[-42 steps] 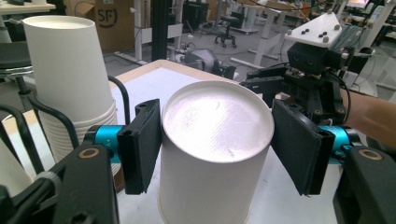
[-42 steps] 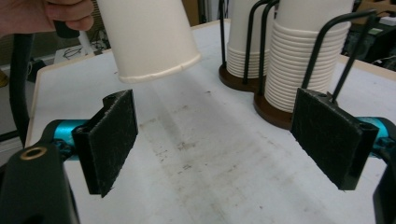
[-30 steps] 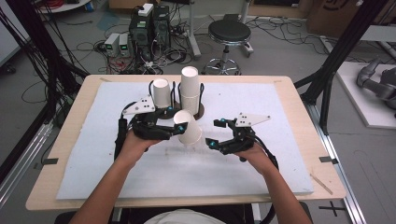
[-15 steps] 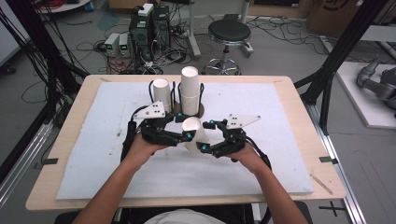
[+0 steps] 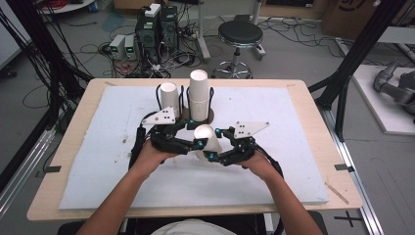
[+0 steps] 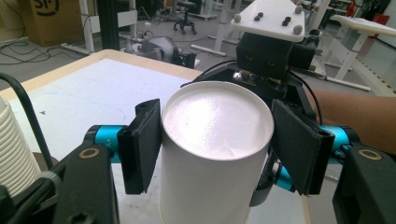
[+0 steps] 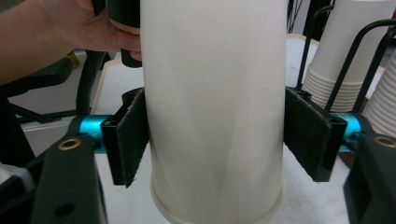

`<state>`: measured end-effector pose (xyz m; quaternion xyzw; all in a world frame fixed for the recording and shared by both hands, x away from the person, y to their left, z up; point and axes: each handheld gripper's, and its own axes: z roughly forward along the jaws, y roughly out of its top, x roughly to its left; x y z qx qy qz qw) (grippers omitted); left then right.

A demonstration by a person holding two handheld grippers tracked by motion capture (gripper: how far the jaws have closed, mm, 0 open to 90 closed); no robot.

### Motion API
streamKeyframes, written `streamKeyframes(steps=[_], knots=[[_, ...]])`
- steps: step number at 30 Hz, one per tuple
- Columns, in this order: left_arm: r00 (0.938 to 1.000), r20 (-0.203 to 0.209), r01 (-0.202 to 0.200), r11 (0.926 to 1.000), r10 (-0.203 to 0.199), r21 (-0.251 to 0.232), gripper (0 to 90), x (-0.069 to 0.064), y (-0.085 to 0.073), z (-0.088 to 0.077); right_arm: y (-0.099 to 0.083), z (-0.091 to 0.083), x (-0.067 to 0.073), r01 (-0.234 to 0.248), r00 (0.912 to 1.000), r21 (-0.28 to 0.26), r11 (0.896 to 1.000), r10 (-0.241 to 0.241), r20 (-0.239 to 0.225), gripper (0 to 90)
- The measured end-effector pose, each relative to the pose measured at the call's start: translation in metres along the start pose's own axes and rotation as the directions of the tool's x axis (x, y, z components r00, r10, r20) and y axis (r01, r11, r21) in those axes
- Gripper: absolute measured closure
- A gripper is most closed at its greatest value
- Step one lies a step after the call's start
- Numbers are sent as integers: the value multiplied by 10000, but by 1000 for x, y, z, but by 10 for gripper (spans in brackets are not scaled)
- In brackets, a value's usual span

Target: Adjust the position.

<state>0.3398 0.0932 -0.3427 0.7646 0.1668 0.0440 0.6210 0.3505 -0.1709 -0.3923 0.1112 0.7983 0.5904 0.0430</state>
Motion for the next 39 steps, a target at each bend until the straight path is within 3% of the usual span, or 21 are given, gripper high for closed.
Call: streamKeyframes(steps=[3,6,8,14,20,24,26,28,33,35,37,39], knots=[[10000,2,65,10000,-65,-24,355,1,-1,-1,2,-2,0,227,9997,71,9997,-227,25,326],[9996,-274,-50,9992,40,-398,352,0,-2,-3,5,-4,-1,369,9993,203,9991,-371,88,351],[9986,-531,-108,9992,87,-391,275,0,-1,-3,6,-6,-1,473,9988,236,9986,-476,119,355],[9994,-276,-246,9983,231,-521,215,-1,0,-5,7,-3,0,898,9959,811,9927,-905,54,359],[9995,82,-318,9995,319,-41,213,-2,-2,0,10,0,4,1283,9916,877,9878,-1266,-251,359],[9990,406,-208,9998,205,57,249,-1,-4,3,11,0,5,1338,9905,799,9878,-1307,-429,360],[9976,606,-335,9994,327,123,288,0,-4,2,10,-1,4,1409,9893,786,9869,-1373,-493,360],[9961,799,-378,9992,369,90,343,1,-5,1,11,-1,4,1382,9894,717,9878,-1344,-549,360],[9952,924,-320,9995,311,84,356,3,-6,1,10,-1,4,1372,9892,708,9880,-1330,-614,348],[9967,789,-199,9998,198,7,355,5,-6,-1,10,-1,3,977,9939,668,9930,-939,-581,301],[9985,546,-27,9999,35,-154,354,7,-7,-3,10,-1,2,580,9980,570,9967,-566,-264,203],[9987,485,178,9987,-155,-470,355,9,-7,-7,8,-3,0,137,9999,421,9990,-135,-58,185]])
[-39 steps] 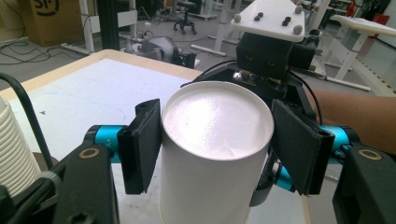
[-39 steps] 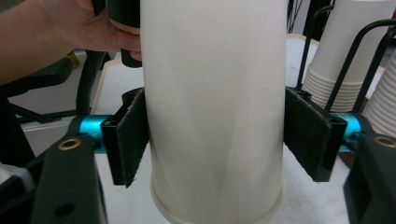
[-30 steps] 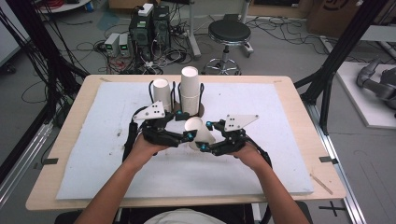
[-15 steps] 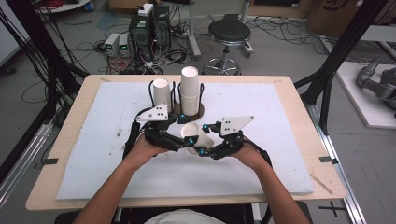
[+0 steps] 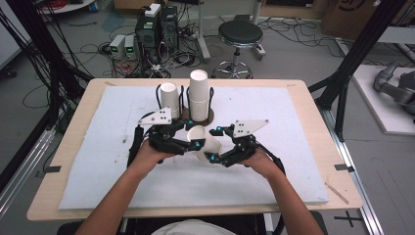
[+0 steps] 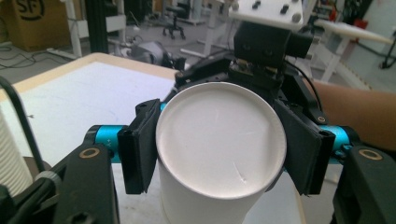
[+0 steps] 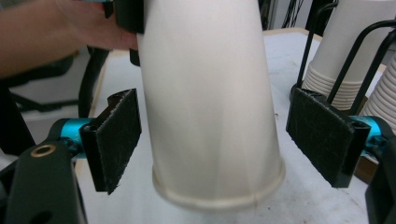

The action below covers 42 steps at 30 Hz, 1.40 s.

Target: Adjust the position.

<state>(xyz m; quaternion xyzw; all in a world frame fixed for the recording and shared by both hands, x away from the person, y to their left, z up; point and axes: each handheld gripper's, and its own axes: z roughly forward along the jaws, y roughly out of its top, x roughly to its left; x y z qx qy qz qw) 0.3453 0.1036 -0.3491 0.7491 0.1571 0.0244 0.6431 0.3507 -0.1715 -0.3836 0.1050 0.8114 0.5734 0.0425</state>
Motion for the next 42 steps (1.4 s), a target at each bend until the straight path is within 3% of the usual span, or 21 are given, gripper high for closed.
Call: streamKeyframes(steps=[2,5,6,8,12,13,15,17,21,24,28,30,32,35,38,42], knots=[[9997,119,222,9991,-218,-350,355,2,0,-3,-2,-1,-1,-273,9996,-272,9993,272,-65,185],[9981,469,438,9970,-409,-639,355,3,0,-4,-3,2,0,-367,9993,-261,9990,365,-100,185],[9981,507,373,9977,-344,-561,355,3,0,-3,-3,3,0,-235,9997,-233,9995,233,-77,189],[9984,502,277,9987,-255,-434,355,2,0,-2,-2,4,1,110,9996,-200,9997,-115,-271,280],[9992,387,-19,9999,24,-135,352,-3,1,0,-2,1,2,566,9978,43,9984,-565,-336,327],[9992,229,-315,9995,313,70,332,-4,2,0,-2,0,2,699,9970,71,9975,-696,-353,343],[9993,113,-361,9990,358,246,239,-7,4,1,-2,-1,1,720,9970,119,9973,-717,-287,359],[9995,123,-296,9994,294,179,225,-6,4,1,-2,-3,0,824,9962,366,9959,-813,-316,365],[9992,387,-135,9995,124,282,240,-3,2,1,-1,-2,0,848,9939,637,9944,-799,-759,378],[9960,847,-318,9989,289,330,342,-4,2,2,0,-1,1,933,9904,720,9930,-851,-1090,381],[9960,874,-213,9994,189,265,361,-1,2,0,0,-1,2,726,9918,620,9954,-655,-1101,305],[9978,621,-253,9995,240,207,360,0,2,-2,1,-1,1,210,9961,352,9992,-179,-862,246],[9987,479,-196,9998,196,-9,361,1,3,-5,0,-2,0,-145,9979,203,9997,158,-635,197],[9984,567,19,9989,7,-459,362,2,4,-9,-2,-2,-1,-392,9979,87,9992,396,-504,197],[9978,668,-8,9992,34,-398,362,2,3,-8,-2,0,-1,-146,9981,95,9998,151,-593,200],[9972,741,24,9995,0,-317,364,4,1,-8,-2,-2,0,234,9980,197,9995,-222,-594,284]])
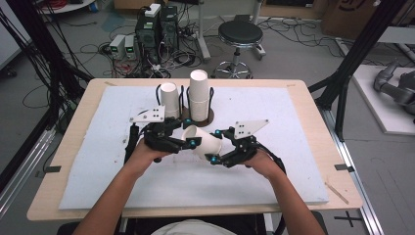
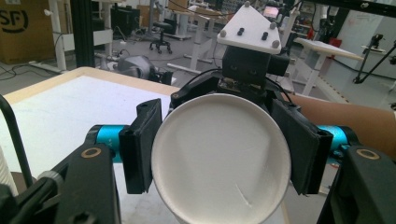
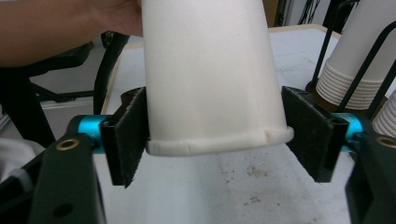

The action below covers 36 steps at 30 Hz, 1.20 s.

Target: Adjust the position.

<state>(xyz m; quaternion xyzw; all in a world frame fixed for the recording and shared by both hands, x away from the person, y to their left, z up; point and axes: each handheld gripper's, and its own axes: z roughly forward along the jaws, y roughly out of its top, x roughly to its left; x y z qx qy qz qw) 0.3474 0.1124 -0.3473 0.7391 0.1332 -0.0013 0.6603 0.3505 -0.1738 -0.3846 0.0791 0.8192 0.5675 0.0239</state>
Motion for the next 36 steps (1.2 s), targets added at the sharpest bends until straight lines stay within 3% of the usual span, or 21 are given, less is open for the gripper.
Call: streamKeyframes(steps=[4,6,8,10,13,16,20,25,30,36], knots=[[9999,-46,122,9999,-122,12,362,0,0,0,1,-5,-2,273,9996,-2,9996,-273,-27,351],[9997,-239,-62,9998,66,174,351,-1,0,1,0,-6,-3,357,9994,30,9994,-357,-45,366],[9988,-481,13,9997,-2,240,269,-1,0,2,0,-7,-3,358,9994,119,9993,-357,-31,379],[9985,-544,64,9996,-49,263,242,0,-1,1,0,-7,-3,494,9988,274,9984,-494,-13,385],[9994,-346,74,9989,-58,457,248,1,-2,2,0,-7,-2,636,9979,481,9968,-630,-128,390],[10000,27,8,9980,-10,627,360,1,-4,3,1,-6,-1,708,9973,508,9962,-698,-219,389],[9999,125,90,9982,-98,592,373,3,-5,1,1,-7,-2,587,9981,393,9975,-579,-221,355],[10000,63,-24,9995,22,310,378,3,-4,0,2,-8,-1,-84,10000,-178,9998,84,7,199],[9999,103,-20,10000,20,10,379,2,-4,-1,2,-7,-2,-505,9987,-494,9975,506,12,197],[9995,306,-75,9999,71,108,379,0,-5,3,2,-4,0,-63,9997,-348,9994,55,-221,223]])
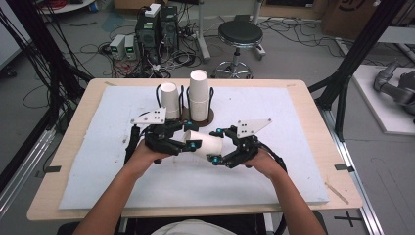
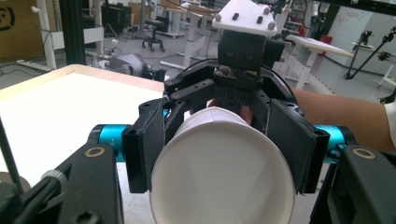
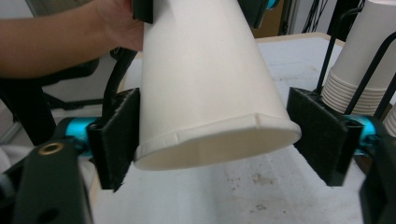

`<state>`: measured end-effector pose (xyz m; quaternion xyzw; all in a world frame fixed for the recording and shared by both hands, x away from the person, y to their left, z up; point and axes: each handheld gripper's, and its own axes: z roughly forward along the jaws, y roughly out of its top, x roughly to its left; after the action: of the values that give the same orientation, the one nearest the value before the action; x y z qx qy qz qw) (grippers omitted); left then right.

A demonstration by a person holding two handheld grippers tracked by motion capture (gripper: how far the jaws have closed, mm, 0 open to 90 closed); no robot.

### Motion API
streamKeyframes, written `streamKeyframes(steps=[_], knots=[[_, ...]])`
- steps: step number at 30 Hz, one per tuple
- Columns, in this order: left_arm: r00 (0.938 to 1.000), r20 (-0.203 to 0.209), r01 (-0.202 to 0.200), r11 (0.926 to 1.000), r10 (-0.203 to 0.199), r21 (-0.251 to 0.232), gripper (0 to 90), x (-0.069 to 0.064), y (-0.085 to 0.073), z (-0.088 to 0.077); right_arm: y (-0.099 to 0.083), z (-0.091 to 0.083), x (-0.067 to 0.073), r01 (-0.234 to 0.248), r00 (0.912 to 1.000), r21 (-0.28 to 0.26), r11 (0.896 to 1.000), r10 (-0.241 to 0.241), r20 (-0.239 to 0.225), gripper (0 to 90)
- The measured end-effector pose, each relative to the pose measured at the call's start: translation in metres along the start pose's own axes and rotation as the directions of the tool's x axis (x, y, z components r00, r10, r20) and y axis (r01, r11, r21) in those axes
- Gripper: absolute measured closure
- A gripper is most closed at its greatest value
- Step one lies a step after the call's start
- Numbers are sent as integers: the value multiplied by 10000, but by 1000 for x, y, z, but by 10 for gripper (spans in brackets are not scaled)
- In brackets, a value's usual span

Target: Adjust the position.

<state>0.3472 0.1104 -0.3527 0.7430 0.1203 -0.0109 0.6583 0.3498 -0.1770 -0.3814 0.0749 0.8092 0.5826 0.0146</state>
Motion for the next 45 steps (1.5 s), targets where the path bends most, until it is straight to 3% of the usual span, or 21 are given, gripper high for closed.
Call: streamKeyframes(steps=[5,8,10,13,17,26,31,33,36,38,41,43,45], knots=[[9997,-70,219,9998,-219,43,371,1,-1,0,1,-6,-1,270,9996,-55,9996,-270,-118,305],[9987,-461,215,9996,-207,183,260,0,-1,1,1,-9,-3,380,9992,-25,9993,-380,-88,336],[9983,-547,219,9995,-207,211,245,1,-2,1,1,-10,-3,398,9992,39,9992,-398,-70,349],[9990,-420,144,9995,-133,271,253,2,-2,-1,0,-11,-4,416,9991,139,9990,-415,-62,358],[9999,-114,5,9989,1,469,361,2,-4,0,0,-11,-4,524,9985,226,9984,-520,-159,364],[9996,-46,276,9988,-274,405,358,4,-4,0,1,-13,-5,497,9984,79,9987,-495,-261,396],[9984,-279,493,9983,-484,305,255,4,-4,-1,1,-14,-5,452,9987,60,9990,-450,-255,398],[9985,-214,518,9984,-513,242,252,5,-4,-4,1,-15,-6,507,9985,38,9987,-506,-204,398],[9985,-101,551,9970,-546,539,259,6,-6,-5,1,-16,-6,482,9987,29,9988,-481,-195,399],[9989,93,454,9956,-463,816,311,7,-8,-4,2,-17,-6,504,9985,80,9987,-503,-194,400],[9986,180,477,9948,-495,905,341,8,-9,-4,1,-18,-6,476,9985,52,9989,-474,-266,401],[9984,302,463,9960,-487,771,347,8,-8,-4,1,-18,-7,364,9988,18,9993,-364,-320,382],[9978,441,465,9974,-490,552,358,8,-8,-5,1,-18,-8,17,9995,-244,9997,-25,-323,291]])
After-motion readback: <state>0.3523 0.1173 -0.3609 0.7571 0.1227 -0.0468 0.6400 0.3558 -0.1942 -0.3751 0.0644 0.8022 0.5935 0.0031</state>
